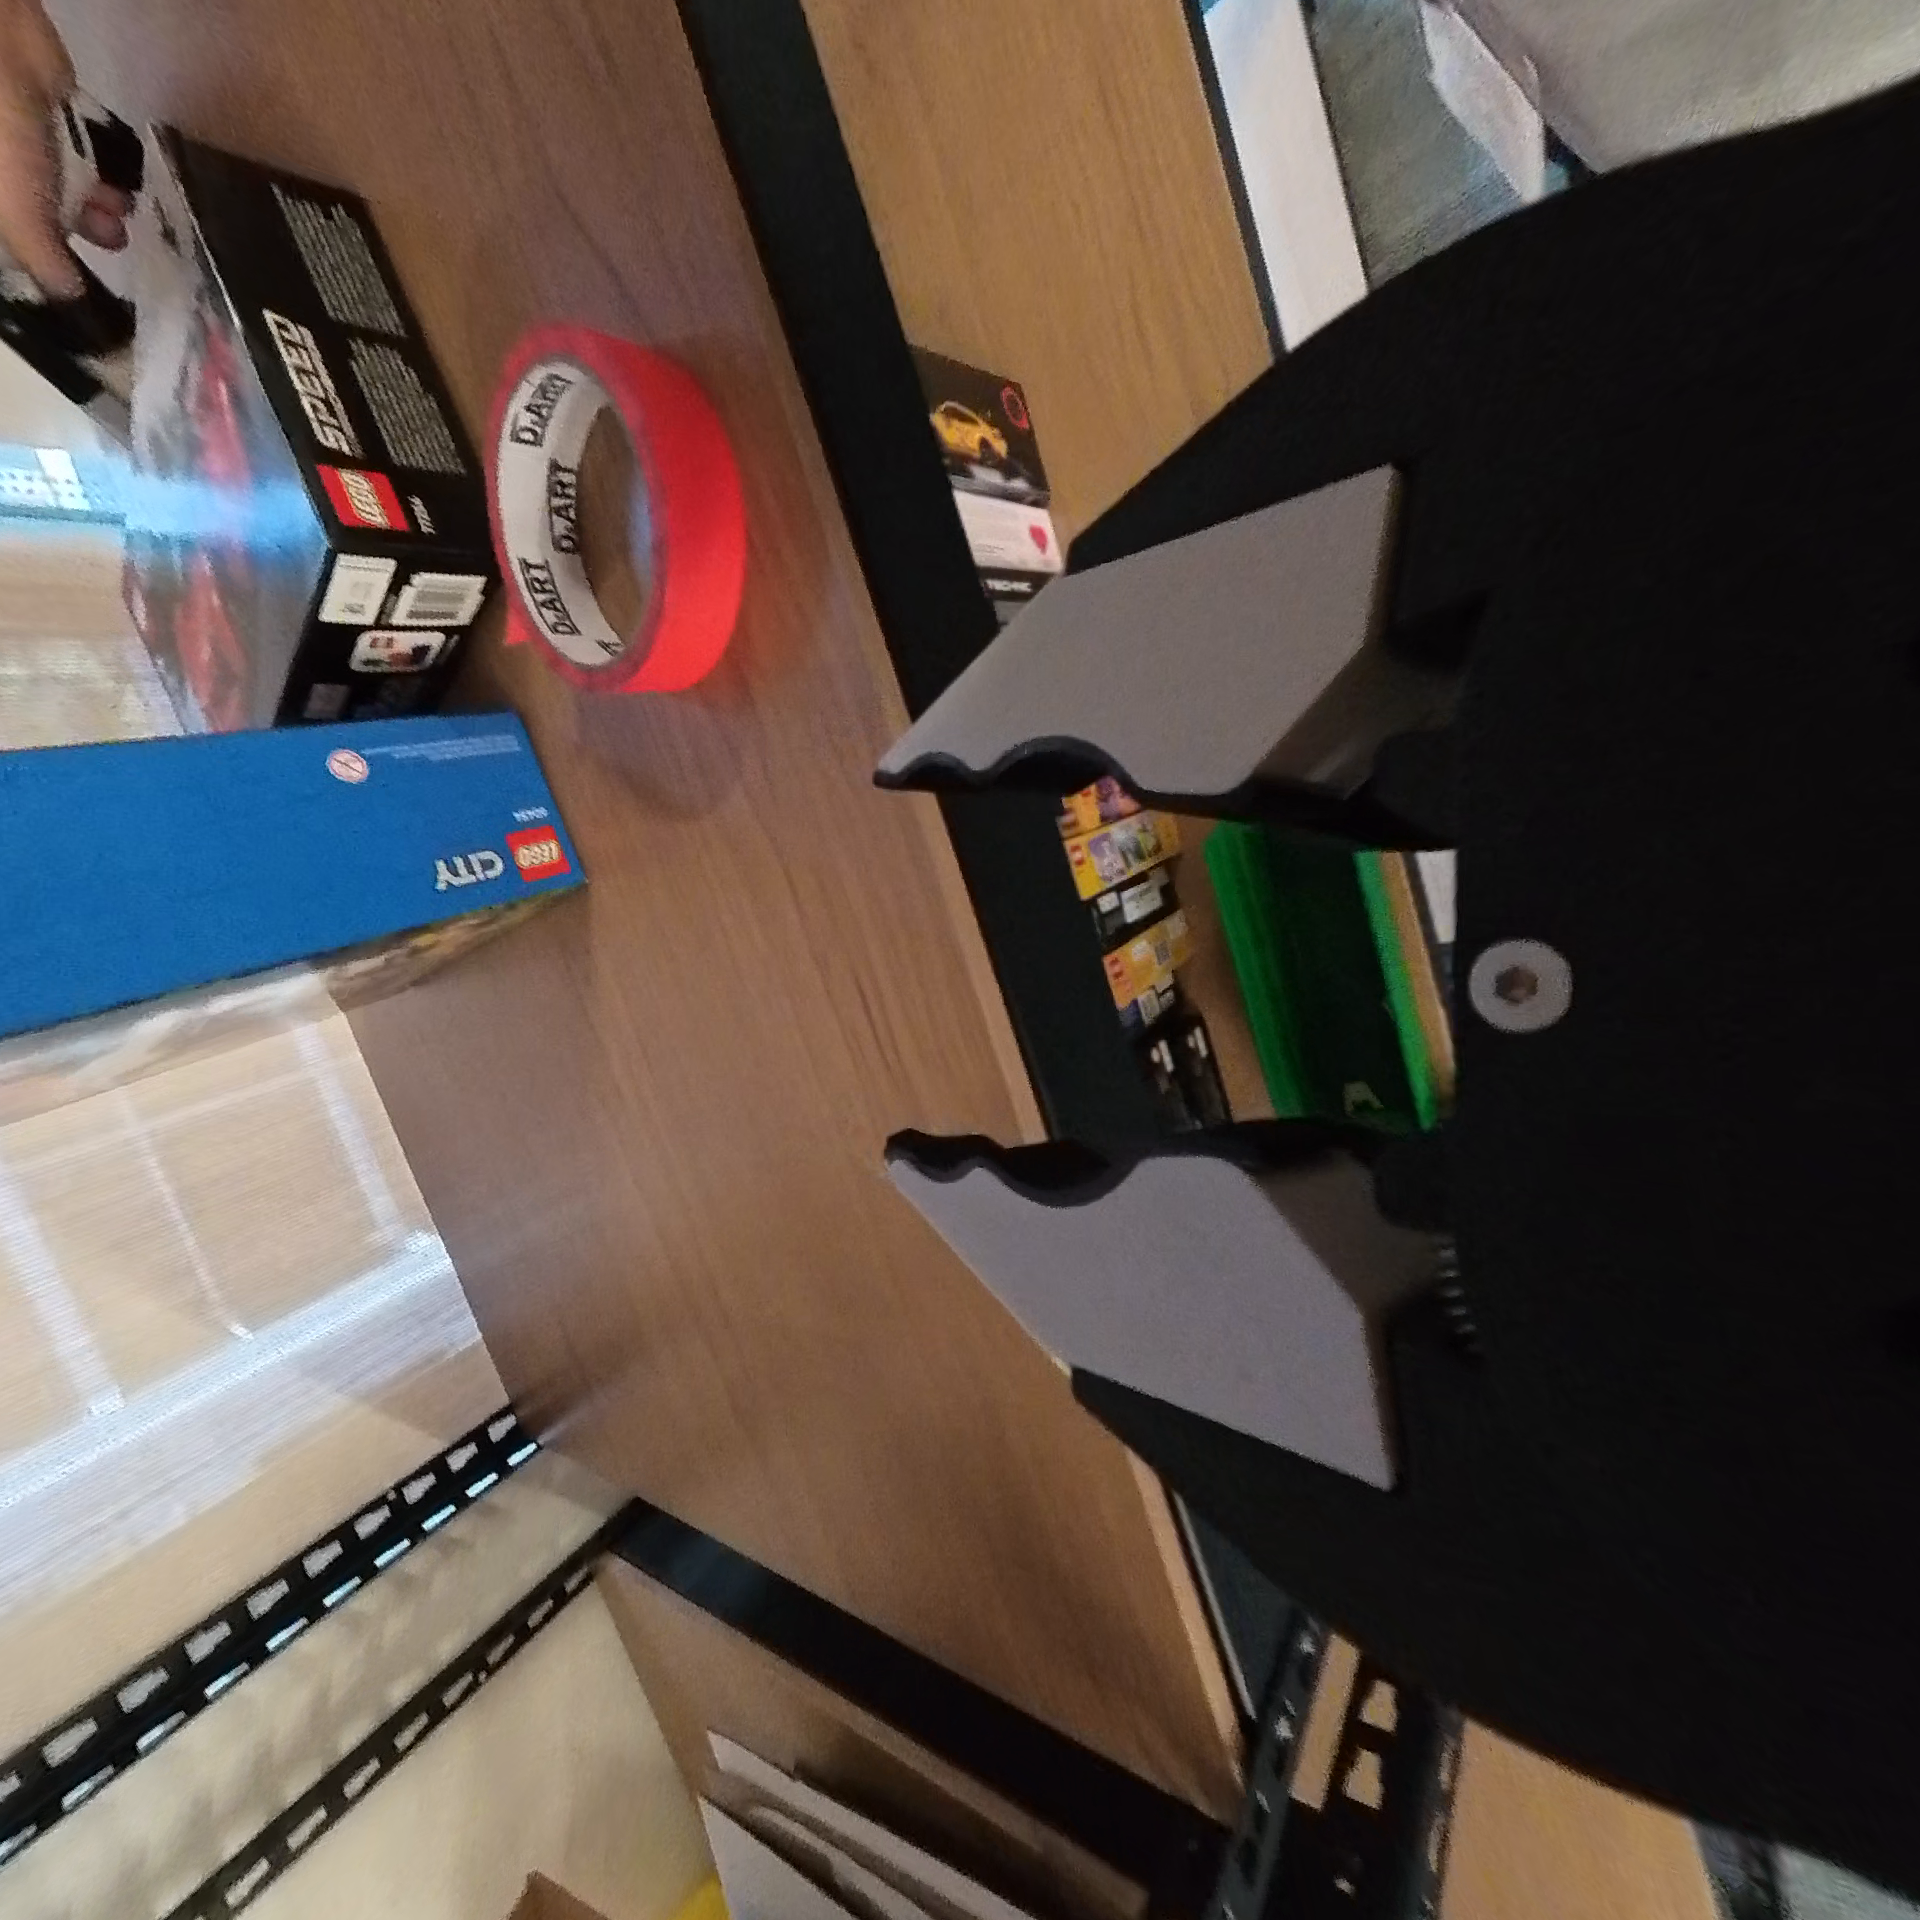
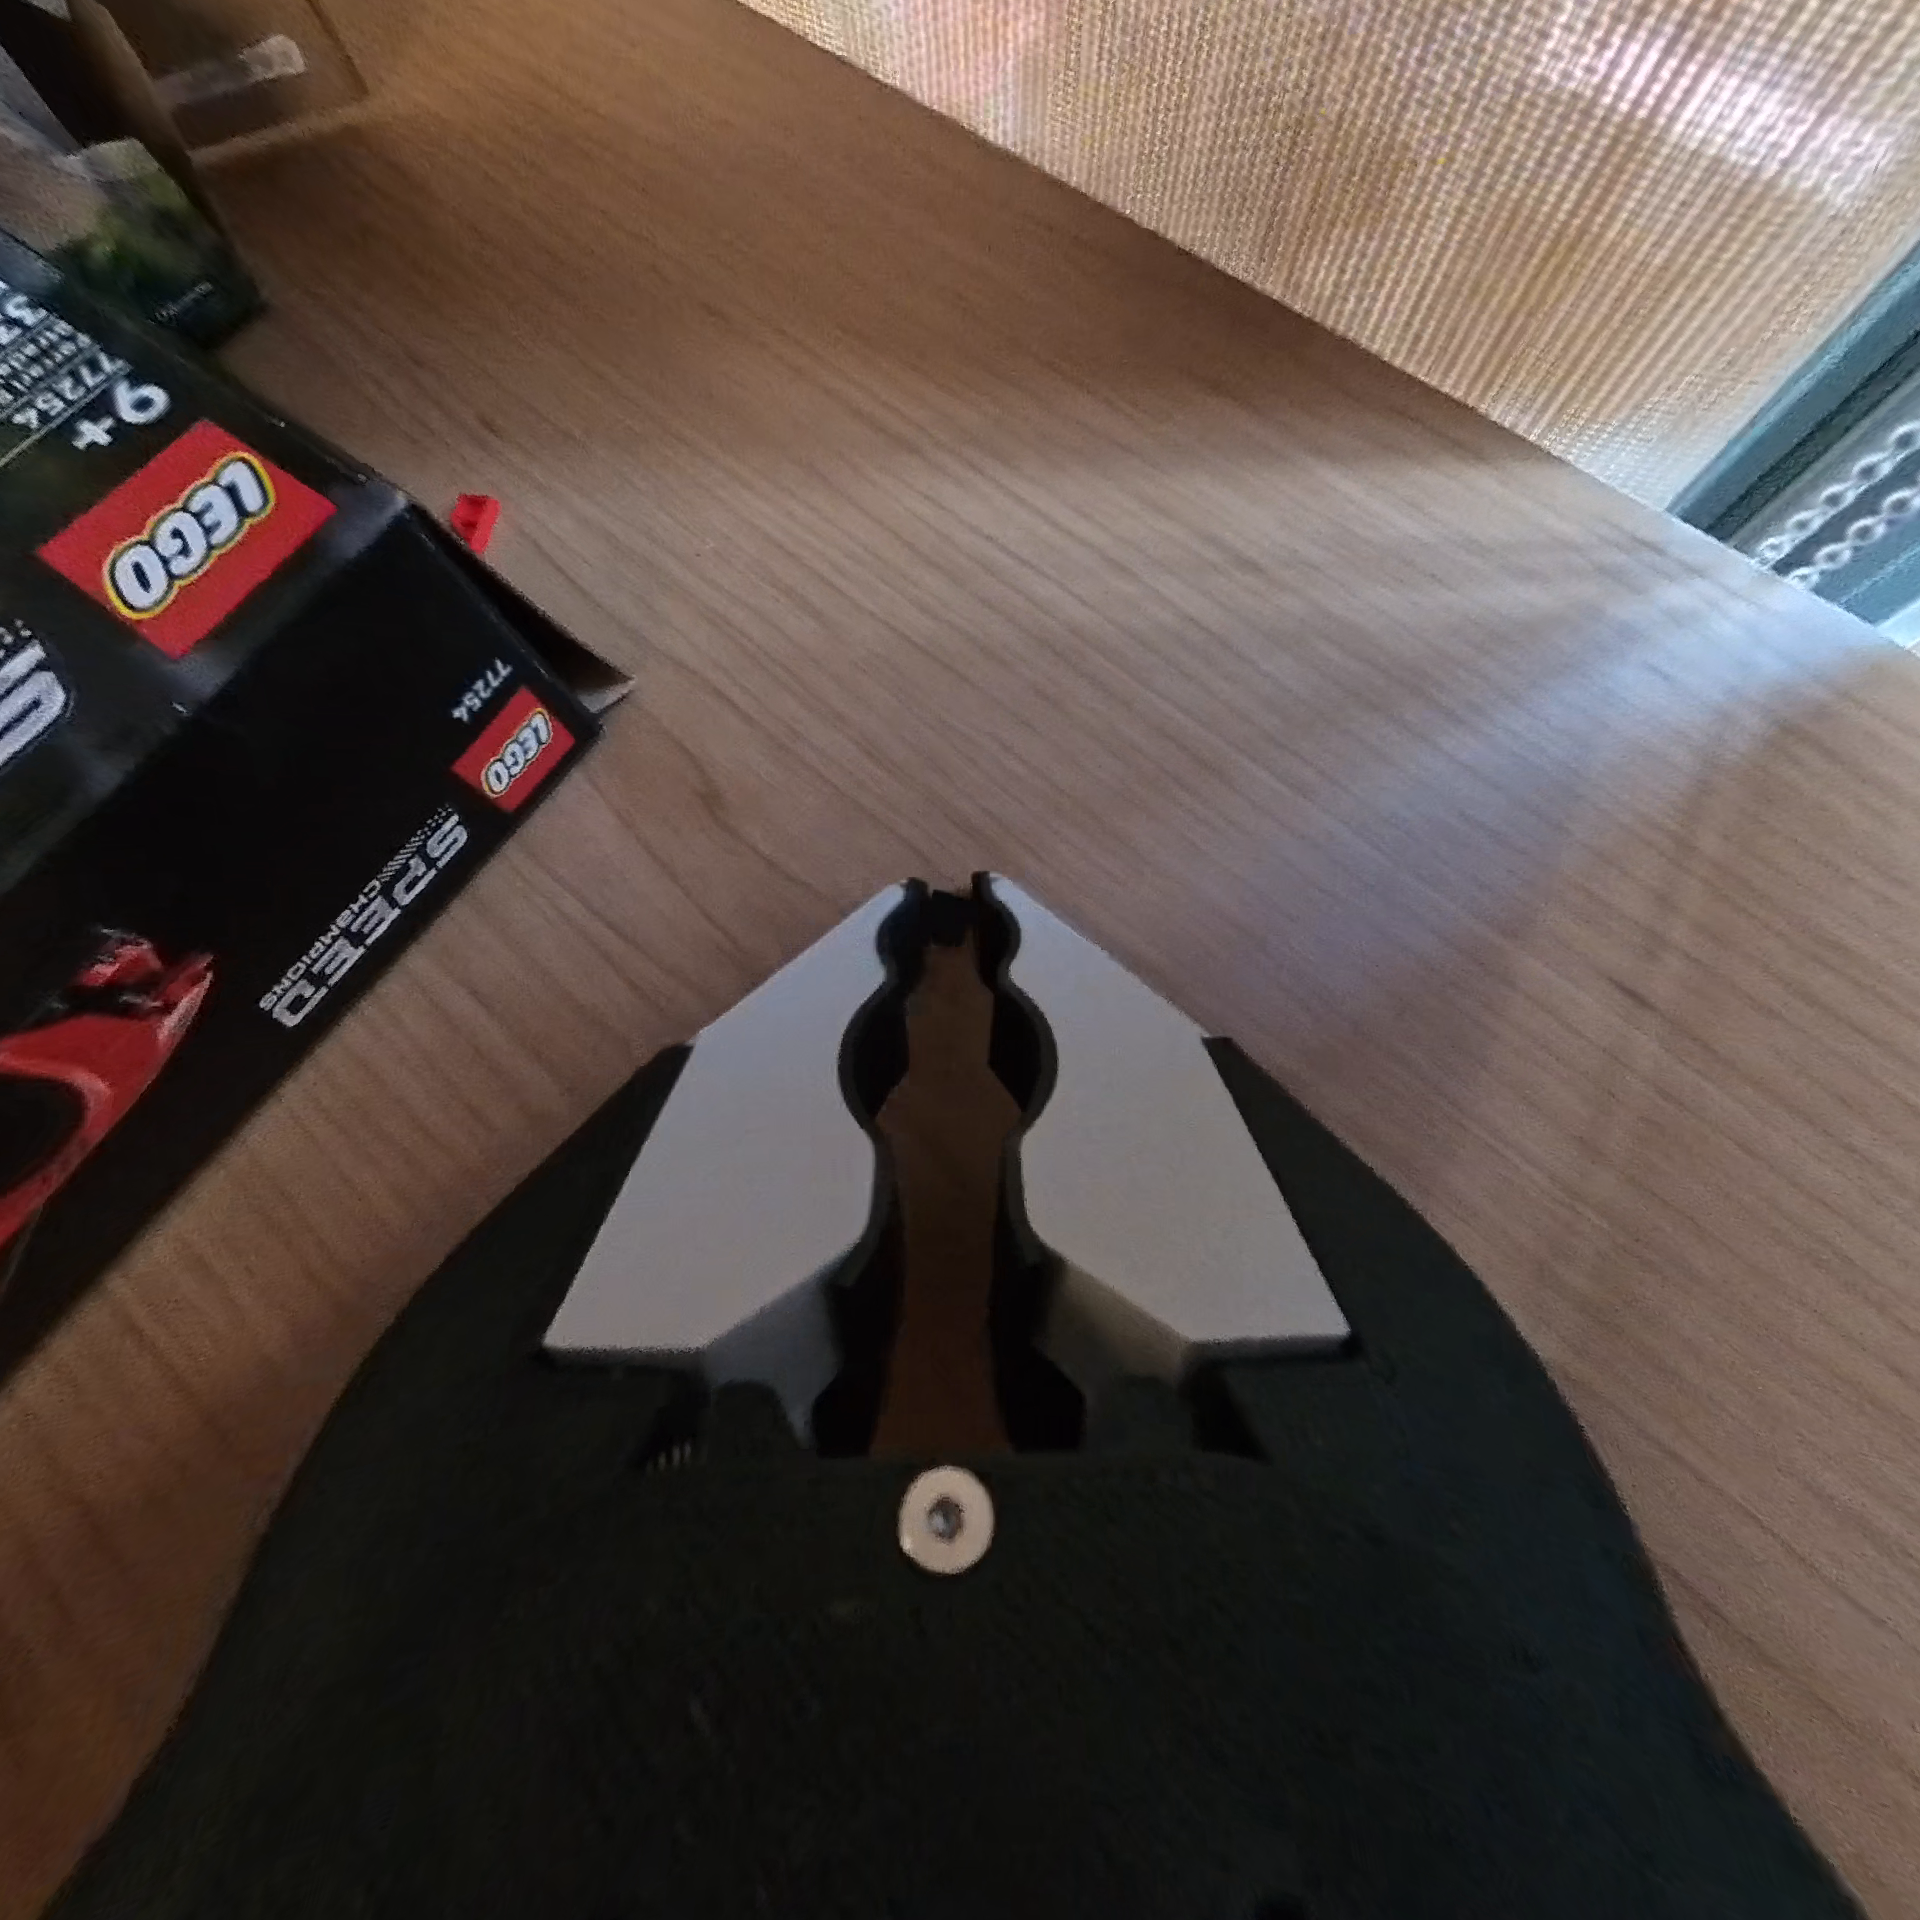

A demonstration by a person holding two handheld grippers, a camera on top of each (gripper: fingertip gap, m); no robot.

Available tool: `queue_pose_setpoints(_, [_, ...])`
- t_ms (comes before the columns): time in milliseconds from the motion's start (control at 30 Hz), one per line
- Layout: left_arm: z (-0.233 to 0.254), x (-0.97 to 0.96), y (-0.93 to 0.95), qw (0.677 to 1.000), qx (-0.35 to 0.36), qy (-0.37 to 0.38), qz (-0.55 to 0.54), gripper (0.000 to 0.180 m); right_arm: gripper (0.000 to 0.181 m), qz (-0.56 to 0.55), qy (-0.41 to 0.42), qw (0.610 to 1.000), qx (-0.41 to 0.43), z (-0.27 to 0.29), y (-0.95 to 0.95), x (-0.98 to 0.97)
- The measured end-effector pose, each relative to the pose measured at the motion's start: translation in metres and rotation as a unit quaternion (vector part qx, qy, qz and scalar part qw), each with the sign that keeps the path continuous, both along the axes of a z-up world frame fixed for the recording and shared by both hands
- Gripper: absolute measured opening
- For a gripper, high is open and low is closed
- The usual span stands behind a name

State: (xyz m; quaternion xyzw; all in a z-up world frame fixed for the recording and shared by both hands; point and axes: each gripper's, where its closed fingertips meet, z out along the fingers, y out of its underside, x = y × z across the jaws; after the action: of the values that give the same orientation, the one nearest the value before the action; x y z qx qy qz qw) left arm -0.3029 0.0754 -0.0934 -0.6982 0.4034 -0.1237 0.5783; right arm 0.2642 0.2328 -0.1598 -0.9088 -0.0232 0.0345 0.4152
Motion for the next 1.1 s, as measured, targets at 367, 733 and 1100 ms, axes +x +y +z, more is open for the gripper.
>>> queue_pose_setpoints(367, [0.012,-0.044,-0.001,0.998,0.011,-0.024,0.051,0.06,0.007,0.077,-0.079,0.992,0.06,0.033,-0.02,-0.038])
queue_pose_setpoints(733, [0.011,-0.035,0.011,0.999,0.031,-0.032,0.019,0.059,0.007,0.342,-0.146,0.923,0.098,0.044,-0.231,-0.235])
queue_pose_setpoints(1100, [0.011,0.0,0.035,0.998,0.049,0.025,-0.033,0.064,0.037,0.326,-0.076,0.941,0.053,0.01,-0.303,-0.278])
